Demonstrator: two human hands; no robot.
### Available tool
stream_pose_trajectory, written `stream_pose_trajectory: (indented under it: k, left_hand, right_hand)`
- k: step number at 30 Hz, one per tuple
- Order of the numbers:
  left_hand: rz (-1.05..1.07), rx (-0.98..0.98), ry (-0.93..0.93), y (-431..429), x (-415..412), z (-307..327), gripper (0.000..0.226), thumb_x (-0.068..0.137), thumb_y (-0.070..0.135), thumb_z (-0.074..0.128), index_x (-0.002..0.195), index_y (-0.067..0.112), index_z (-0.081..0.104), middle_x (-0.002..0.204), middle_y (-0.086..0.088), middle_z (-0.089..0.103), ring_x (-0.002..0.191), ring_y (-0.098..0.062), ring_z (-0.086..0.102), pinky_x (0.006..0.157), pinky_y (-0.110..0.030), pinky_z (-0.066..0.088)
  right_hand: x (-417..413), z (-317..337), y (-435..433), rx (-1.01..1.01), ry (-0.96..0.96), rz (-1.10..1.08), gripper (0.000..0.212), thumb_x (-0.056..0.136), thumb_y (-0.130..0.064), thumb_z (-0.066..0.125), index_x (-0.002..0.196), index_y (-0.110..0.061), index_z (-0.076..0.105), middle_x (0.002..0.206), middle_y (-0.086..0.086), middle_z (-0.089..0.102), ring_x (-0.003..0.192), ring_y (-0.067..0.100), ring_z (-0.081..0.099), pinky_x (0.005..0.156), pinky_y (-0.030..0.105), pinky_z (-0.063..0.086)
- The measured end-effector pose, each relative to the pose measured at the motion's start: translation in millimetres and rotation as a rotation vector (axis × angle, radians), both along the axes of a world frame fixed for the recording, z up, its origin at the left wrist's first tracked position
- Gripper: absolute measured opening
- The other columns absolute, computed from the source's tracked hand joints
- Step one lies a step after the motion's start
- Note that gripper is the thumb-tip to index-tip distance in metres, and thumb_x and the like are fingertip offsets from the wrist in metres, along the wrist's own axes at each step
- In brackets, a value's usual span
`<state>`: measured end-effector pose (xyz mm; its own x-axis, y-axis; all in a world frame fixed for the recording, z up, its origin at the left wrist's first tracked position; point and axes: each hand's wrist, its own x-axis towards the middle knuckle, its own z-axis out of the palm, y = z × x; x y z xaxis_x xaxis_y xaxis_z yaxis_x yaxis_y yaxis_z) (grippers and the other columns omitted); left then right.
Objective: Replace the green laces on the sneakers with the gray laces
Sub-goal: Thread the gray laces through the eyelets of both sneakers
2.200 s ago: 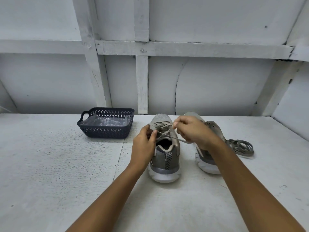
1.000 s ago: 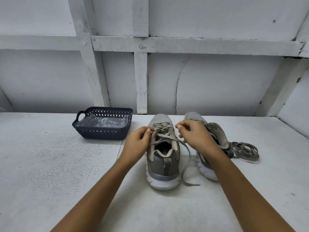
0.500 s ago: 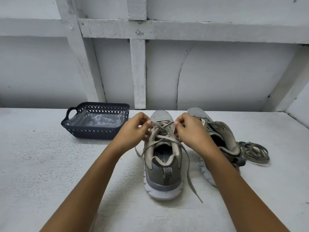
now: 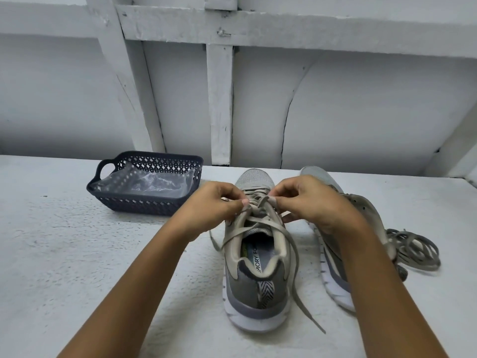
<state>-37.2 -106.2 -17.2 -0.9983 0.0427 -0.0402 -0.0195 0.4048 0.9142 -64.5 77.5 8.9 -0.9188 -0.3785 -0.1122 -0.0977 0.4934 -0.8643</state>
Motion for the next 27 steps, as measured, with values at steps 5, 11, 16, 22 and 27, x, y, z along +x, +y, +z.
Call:
stream_pose_trajectory:
  k: [5, 11, 16, 22, 27]
  left_hand:
    - [0.091, -0.110, 0.082, 9, -1, -5, 0.016, 0.096, 0.020, 0.050, 0.083, 0.017, 0.058, 0.089, -0.013, 0.069, 0.084, -0.031, 0.066, 0.079, -0.048, 0.054]
    - [0.139, -0.032, 0.063, 11, -2, -9, 0.017, 0.097, 0.019, 0.048, 0.084, 0.015, 0.057, 0.088, -0.013, 0.069, 0.077, -0.032, 0.064, 0.078, -0.049, 0.055]
    - [0.076, -0.012, -0.022, 6, -4, -6, 0.020, 0.093, 0.010, 0.054, 0.085, 0.017, 0.070, 0.087, -0.013, 0.072, 0.080, -0.024, 0.065, 0.085, -0.043, 0.053]
    - [0.045, -0.002, -0.024, 7, -6, -3, 0.008, 0.085, 0.016, 0.069, 0.085, 0.009, 0.073, 0.088, -0.027, 0.069, 0.071, -0.026, 0.059, 0.081, -0.053, 0.052]
    - [0.041, -0.129, 0.018, 13, -14, -7, 0.014, 0.094, 0.015, 0.054, 0.082, 0.019, 0.061, 0.087, -0.010, 0.067, 0.077, -0.022, 0.060, 0.073, -0.037, 0.051]
  right_hand:
    - [-6, -9, -5, 0.183, 0.150, -0.048, 0.021, 0.095, -0.012, 0.046, 0.077, -0.022, 0.052, 0.073, 0.000, 0.063, 0.064, 0.021, 0.064, 0.075, 0.041, 0.056]
    - [-8, -16, -11, 0.143, 0.160, -0.151, 0.020, 0.097, -0.016, 0.042, 0.079, -0.021, 0.051, 0.072, 0.000, 0.061, 0.066, 0.022, 0.063, 0.075, 0.044, 0.055]
    - [-8, -16, -10, 0.096, 0.070, -0.161, 0.030, 0.095, -0.006, 0.046, 0.070, -0.014, 0.061, 0.058, 0.000, 0.060, 0.048, 0.011, 0.056, 0.061, 0.032, 0.057]
    - [-7, -15, -6, -0.015, -0.010, -0.098, 0.026, 0.088, -0.001, 0.058, 0.067, -0.014, 0.065, 0.067, 0.011, 0.063, 0.064, 0.025, 0.059, 0.073, 0.044, 0.056]
    - [-9, -20, -13, 0.134, 0.109, -0.123, 0.031, 0.092, -0.004, 0.046, 0.068, -0.020, 0.056, 0.075, 0.008, 0.063, 0.071, 0.022, 0.058, 0.072, 0.039, 0.052]
